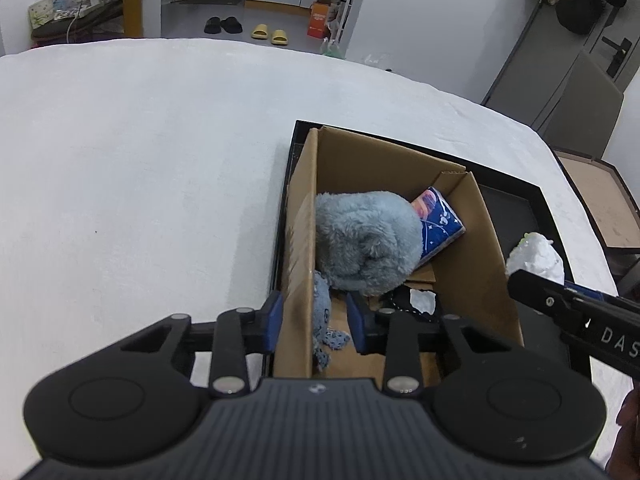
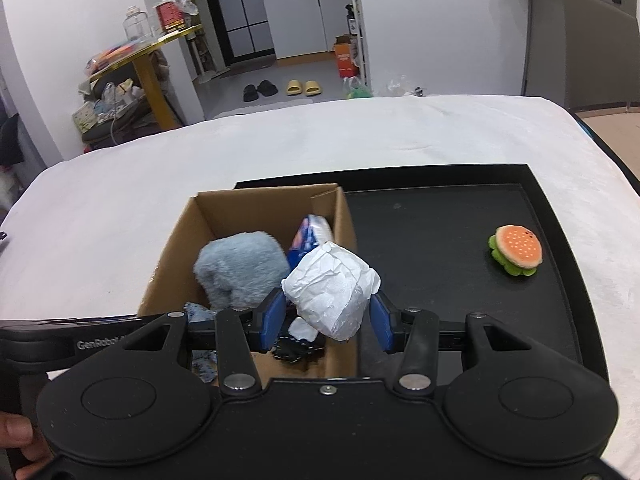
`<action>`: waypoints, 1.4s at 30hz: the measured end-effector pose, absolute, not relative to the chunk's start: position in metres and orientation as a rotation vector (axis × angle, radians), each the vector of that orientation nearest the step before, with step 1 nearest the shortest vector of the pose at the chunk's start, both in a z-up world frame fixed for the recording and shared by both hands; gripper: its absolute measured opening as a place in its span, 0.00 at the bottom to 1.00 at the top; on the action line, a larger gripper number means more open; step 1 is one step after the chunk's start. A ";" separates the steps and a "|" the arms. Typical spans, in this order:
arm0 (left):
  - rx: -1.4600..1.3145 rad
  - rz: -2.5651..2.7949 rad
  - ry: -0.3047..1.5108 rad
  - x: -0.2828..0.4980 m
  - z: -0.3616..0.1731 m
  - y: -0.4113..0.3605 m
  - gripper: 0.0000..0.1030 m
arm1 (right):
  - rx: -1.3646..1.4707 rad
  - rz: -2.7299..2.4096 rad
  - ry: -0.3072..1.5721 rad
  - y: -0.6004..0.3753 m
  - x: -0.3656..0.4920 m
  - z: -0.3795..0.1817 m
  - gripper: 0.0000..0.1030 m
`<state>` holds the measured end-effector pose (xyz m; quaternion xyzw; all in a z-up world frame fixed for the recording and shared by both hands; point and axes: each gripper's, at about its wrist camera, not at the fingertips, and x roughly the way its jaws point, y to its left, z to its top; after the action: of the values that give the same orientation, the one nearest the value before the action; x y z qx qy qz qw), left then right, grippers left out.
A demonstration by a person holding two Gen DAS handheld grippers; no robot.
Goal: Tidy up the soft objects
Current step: 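Carry the white cloth with the right gripper over the box, then lower the white cloth into the box and open the right gripper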
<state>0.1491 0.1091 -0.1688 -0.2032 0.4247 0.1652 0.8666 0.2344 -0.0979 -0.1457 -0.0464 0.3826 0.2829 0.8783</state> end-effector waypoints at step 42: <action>-0.495 0.319 0.886 0.142 -0.173 0.125 0.12 | -0.011 0.658 0.915 -0.068 0.231 -0.157 0.50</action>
<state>0.1420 0.1253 -0.1734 -0.2362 0.4226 0.1519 0.8617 0.2308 -0.0677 -0.1572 -0.0050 0.4336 0.3117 0.8454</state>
